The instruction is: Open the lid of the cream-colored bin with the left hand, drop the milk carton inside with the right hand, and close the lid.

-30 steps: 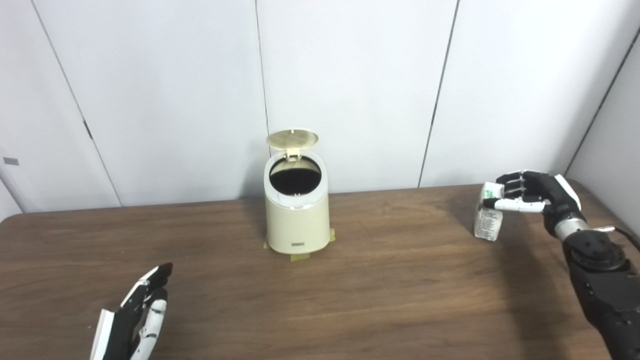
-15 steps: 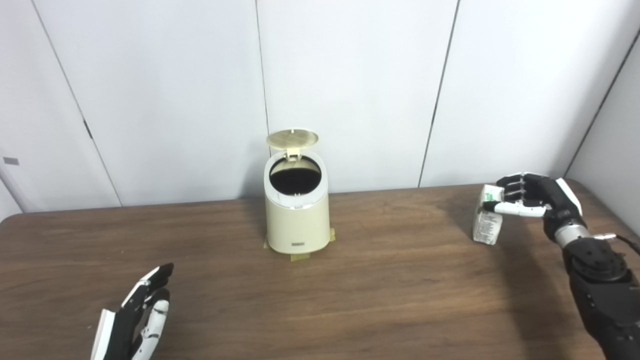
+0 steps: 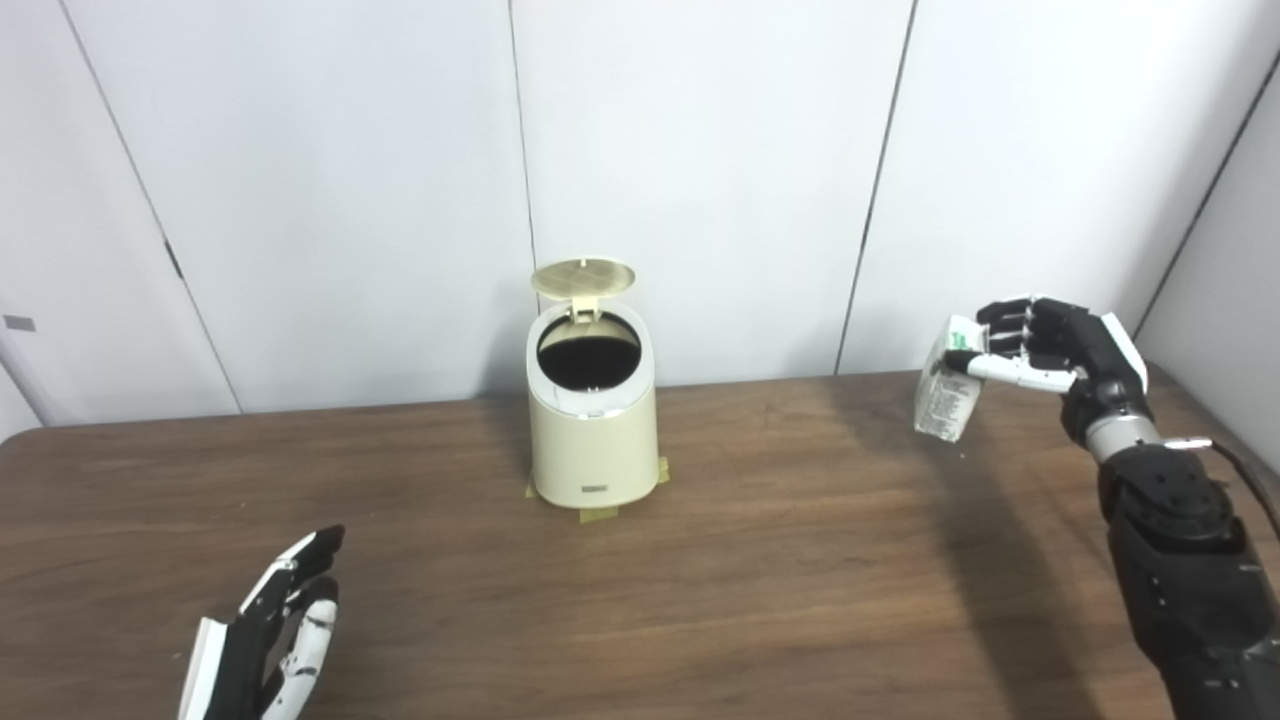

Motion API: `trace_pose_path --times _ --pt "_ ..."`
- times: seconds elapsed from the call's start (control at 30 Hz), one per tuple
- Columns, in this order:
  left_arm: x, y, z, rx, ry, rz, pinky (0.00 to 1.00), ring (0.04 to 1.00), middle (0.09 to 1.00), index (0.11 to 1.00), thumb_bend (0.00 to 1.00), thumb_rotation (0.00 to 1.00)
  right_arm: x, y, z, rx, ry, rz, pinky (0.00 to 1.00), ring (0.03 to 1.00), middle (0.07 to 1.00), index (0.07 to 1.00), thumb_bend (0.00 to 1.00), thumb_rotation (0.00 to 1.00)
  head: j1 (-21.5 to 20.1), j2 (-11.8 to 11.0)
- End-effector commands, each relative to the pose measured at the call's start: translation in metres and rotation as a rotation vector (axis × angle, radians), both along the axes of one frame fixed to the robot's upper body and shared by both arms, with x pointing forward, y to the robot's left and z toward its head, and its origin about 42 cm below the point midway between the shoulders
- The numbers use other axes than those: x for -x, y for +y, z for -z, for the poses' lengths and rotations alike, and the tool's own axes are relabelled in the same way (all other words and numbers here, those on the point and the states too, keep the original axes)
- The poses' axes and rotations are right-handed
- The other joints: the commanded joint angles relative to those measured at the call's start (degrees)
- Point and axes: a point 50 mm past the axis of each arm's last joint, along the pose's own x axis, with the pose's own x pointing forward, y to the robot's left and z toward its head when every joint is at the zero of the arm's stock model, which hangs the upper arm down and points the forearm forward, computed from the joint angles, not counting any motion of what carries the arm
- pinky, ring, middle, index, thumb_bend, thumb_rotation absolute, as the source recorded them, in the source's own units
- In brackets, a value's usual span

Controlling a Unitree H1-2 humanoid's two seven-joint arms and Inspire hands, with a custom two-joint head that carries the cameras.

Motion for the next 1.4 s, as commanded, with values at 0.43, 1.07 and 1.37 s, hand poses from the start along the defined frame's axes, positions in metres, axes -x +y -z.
trace_pose_path --times 0.43,1.07,1.37 --pt "-0.006 0.0 -0.005 -0.025 -0.038 -0.001 0.78 0.854 0.856 0.836 0.23 0.77 0.011 0.071 -0.074 0.021 -0.27 -0.16 0.37 0.455 0.487 0.478 0.52 0.0 0.2 -0.1" --pt "-0.012 -0.01 0.002 -0.045 -0.04 -0.028 0.79 0.856 0.859 0.841 0.23 0.86 -0.004 0.175 -0.09 -0.129 -0.533 -0.265 0.41 0.468 0.494 0.462 0.52 0.0 1.6 -1.2" --pt "-0.012 -0.015 0.005 -0.036 -0.047 -0.031 0.79 0.856 0.856 0.839 0.21 0.9 -0.008 0.234 -0.08 -0.184 -0.66 -0.316 0.39 0.455 0.505 0.459 0.52 0.0 3.3 -1.5"
